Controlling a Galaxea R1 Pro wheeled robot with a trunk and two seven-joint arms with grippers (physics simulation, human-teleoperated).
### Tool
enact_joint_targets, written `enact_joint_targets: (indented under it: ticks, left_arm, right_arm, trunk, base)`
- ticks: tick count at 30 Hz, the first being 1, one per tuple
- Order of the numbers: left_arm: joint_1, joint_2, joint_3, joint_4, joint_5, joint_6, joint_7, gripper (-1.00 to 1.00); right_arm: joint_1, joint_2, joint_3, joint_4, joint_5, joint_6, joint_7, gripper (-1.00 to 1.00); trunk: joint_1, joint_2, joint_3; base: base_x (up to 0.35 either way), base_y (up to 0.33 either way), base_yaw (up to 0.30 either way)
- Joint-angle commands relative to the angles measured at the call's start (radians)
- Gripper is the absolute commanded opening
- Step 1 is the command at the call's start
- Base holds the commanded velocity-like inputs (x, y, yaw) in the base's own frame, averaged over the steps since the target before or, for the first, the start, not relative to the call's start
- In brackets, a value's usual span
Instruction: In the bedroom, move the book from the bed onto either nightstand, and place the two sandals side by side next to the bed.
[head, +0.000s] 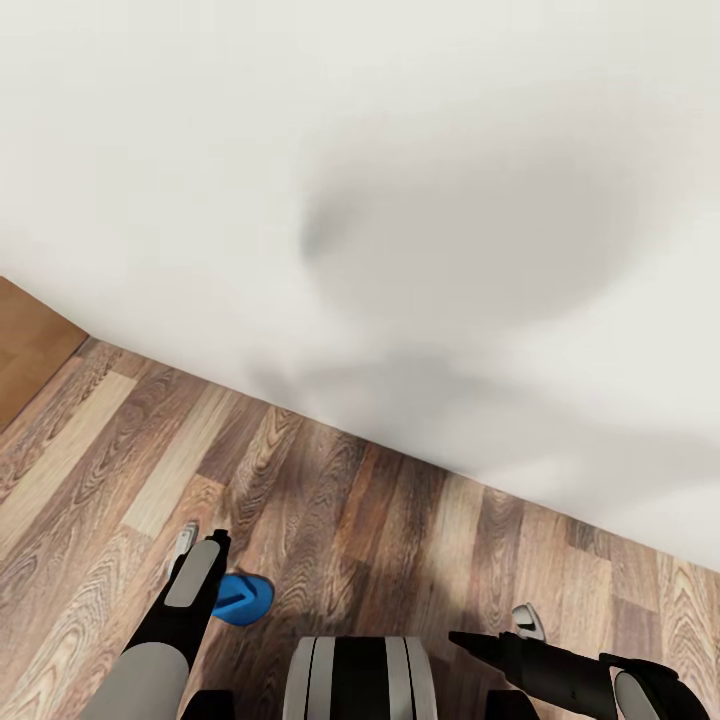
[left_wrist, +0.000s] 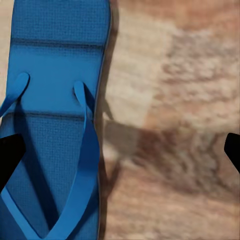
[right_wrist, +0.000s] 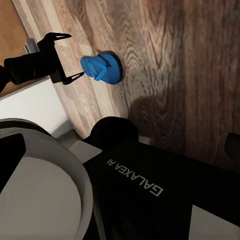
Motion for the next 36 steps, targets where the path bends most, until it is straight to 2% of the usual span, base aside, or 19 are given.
enact_joint_targets:
  ticks: [1, 36]
  left_arm:
    - [0.000, -0.001, 0.001, -0.001, 0.011, -0.009, 0.001, 1.00]
    - [-0.001, -0.001, 0.003, -0.001, 0.011, -0.009, 0.002, 1.00]
  right_arm:
    - [0.000, 0.000, -0.001, 0.000, 0.001, 0.004, 0.004, 1.00]
    - [0.000, 0.000, -0.001, 0.000, 0.001, 0.004, 0.004, 1.00]
  trunk:
    - [0.000, 0.000, -0.001]
    - [0.000, 0.000, -0.001]
  base:
    - [0.000, 0.030, 0.000]
    - [0.000, 0.003, 0.000]
